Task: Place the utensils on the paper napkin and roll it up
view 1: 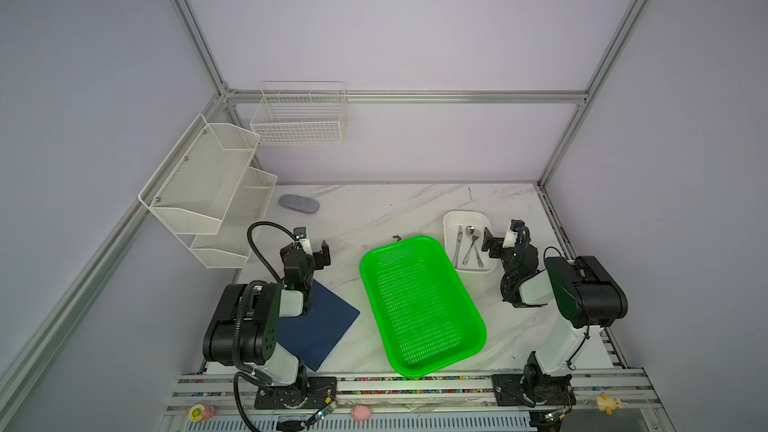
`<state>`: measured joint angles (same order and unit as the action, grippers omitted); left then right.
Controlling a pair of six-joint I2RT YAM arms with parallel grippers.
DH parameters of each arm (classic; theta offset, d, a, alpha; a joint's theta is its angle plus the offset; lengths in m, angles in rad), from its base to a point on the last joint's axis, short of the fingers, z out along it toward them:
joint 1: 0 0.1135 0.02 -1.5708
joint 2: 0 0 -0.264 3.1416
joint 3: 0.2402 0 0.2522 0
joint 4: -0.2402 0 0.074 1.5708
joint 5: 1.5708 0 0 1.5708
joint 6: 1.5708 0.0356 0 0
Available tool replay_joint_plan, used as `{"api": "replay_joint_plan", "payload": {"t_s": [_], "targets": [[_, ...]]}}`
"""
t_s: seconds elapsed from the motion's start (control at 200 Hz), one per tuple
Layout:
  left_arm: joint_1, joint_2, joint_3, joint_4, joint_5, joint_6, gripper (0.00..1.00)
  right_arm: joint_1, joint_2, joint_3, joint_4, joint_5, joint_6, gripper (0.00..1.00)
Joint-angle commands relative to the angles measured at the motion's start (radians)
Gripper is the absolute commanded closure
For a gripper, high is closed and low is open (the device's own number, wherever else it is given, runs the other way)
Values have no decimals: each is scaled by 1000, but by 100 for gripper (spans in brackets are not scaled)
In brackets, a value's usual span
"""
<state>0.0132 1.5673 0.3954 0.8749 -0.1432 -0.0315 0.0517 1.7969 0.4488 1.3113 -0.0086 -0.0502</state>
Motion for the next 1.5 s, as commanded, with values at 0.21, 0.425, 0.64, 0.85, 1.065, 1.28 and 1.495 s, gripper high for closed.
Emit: {"api": "replay_joint_plan", "payload": {"t_s": [0.21,0.425,0.64,0.85,1.065,1.28,1.495], "targets": [[6,0,-15,59,2,18,0,2,-18,13,27,-7,-18,3],[6,3,-15,61,2,18,1,1,-15,15,25,-7,-18,3],[6,0,-16,64,2,18,0,1,-17,16,26,-7,-18,3],[6,-12,-63,135,74,47,0,2,-23,8,31,4,-20,3],[2,-53,-125,227,77,53,0,3,-69,-19,48,21,-14,3],[0,-374,-25,-227,-49,-86,0,3,-384,113,-487,64,93,3],[1,-645,87,-673,-27,-396,0,2,-620,320,-1098,-58,412,3]]}}
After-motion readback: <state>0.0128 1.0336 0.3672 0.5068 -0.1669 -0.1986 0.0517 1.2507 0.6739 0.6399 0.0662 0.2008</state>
